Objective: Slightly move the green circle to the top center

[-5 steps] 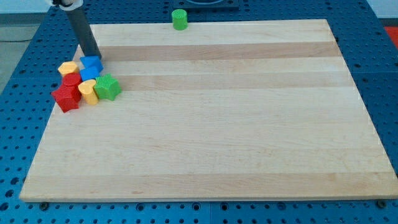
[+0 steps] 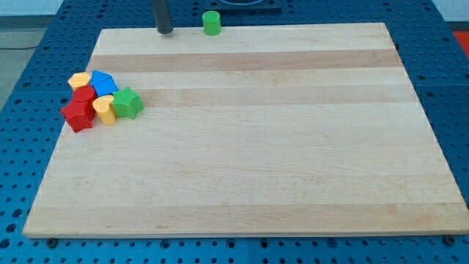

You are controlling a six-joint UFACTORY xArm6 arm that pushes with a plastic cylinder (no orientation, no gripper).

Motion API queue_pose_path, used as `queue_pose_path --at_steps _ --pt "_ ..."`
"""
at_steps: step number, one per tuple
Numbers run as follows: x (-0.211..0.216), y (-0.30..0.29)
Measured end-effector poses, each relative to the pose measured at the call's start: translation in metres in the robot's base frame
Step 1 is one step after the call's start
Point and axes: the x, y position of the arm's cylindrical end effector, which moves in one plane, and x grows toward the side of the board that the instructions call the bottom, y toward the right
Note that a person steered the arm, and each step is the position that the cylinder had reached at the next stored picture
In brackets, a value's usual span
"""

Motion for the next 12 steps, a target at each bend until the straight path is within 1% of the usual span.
queue_pose_path --at_steps 1,4,10,11,12 --pt "-0.001 0.019" --pt "0.000 0.040" --pt "0.000 0.057" --pt "0.000 0.067" --pt "0.046 0.131"
